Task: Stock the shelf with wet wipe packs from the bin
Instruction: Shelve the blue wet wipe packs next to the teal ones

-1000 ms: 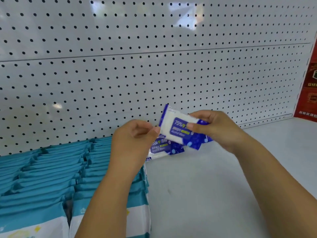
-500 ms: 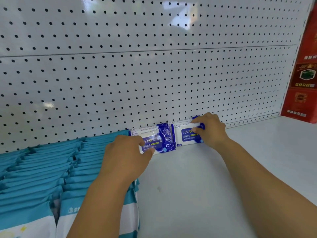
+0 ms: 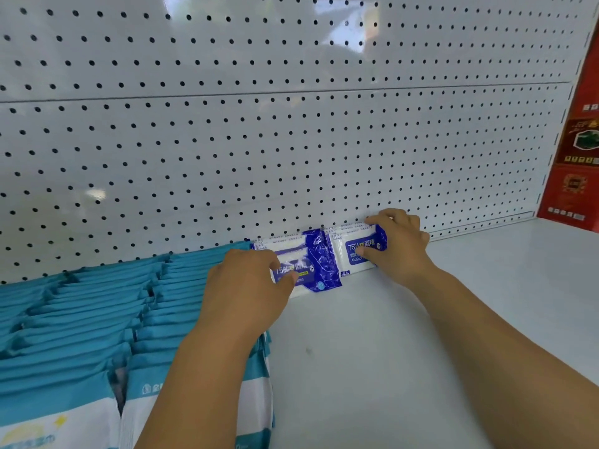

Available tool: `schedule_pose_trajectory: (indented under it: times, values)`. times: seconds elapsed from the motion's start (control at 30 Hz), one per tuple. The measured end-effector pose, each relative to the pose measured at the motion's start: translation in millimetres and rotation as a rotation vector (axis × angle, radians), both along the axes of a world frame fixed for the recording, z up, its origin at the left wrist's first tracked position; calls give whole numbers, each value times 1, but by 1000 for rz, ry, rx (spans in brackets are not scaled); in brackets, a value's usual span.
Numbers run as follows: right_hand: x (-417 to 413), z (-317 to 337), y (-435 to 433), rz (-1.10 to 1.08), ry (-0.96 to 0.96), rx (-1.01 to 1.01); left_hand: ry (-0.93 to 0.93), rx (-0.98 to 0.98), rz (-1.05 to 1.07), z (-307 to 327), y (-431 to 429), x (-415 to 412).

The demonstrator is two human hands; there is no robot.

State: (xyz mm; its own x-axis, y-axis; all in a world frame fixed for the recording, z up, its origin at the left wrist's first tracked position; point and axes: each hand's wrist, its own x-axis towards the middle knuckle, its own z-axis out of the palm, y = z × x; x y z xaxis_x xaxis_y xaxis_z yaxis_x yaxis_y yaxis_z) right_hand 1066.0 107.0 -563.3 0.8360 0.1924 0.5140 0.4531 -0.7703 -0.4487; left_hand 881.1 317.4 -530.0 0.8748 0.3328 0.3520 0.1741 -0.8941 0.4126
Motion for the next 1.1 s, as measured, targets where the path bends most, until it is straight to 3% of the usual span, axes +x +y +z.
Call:
schedule_pose_trajectory:
  times: [0.17, 0.27, 0.43, 0.6, 0.77, 1.1]
  values:
    - [-12, 1, 2, 57, -47, 195, -73, -26, -34, 9, -2, -4]
    - [-26, 14, 6, 81, 62, 300, -125, -52, -82, 16, -9, -7]
    - [-64, 40, -21, 142, 230, 129, -159, -95, -146, 28, -14, -16]
    - [-117, 53, -86, 99, 166, -153, -239, -104, -224, 43, -52, -44]
    - [-177, 57, -152, 53, 154, -352, -194, -36, -389, 23, -129, -71]
    - [-292, 35, -288, -122, 297, -387, -88, 109, -713, -24, -241, -116]
